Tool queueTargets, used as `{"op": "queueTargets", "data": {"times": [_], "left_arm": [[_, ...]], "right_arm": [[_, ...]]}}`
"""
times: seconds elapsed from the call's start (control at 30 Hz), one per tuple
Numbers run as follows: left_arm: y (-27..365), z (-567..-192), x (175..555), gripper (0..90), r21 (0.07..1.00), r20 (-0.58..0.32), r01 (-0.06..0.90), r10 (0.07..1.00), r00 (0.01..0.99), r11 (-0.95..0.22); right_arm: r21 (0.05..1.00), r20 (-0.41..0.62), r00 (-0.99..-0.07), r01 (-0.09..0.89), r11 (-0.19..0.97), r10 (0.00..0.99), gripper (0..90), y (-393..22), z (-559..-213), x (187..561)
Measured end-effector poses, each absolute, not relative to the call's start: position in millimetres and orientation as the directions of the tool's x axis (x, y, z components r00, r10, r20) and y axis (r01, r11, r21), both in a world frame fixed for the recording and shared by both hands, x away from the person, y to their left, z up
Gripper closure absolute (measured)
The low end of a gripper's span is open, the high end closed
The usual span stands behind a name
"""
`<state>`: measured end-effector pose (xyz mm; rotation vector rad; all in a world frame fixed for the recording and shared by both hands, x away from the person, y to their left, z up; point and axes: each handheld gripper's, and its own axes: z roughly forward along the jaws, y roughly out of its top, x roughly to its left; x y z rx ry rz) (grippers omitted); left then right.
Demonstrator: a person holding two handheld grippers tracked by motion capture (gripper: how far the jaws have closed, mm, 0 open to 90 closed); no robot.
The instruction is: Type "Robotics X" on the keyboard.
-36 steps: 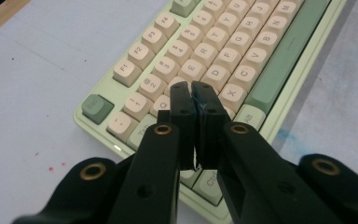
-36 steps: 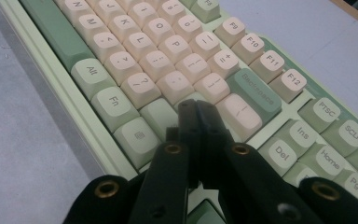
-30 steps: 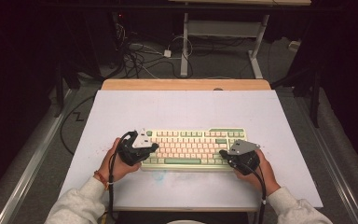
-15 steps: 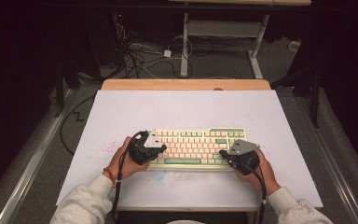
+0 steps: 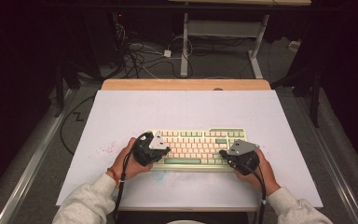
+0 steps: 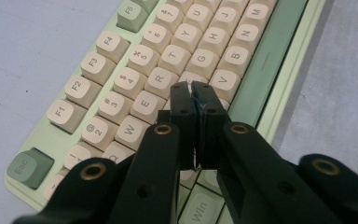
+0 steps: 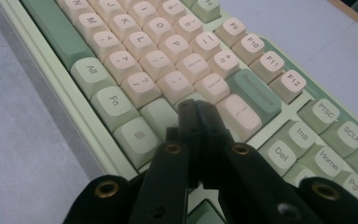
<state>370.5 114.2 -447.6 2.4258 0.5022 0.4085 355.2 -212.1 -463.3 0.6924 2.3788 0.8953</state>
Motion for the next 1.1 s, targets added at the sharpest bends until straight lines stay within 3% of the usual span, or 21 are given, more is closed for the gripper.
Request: {"op": "queueTargets", "data": {"times": [1.1], "left_arm": [[111.8,-452.3,371.3,85.7,0.606,0.168,0.252,0.431,0.886,-0.754]], "right_arm": [[0.702,-0.271,-0.746,0.28,0.655,0.609,90.0,-212.8,-463.1,355.2]]}}
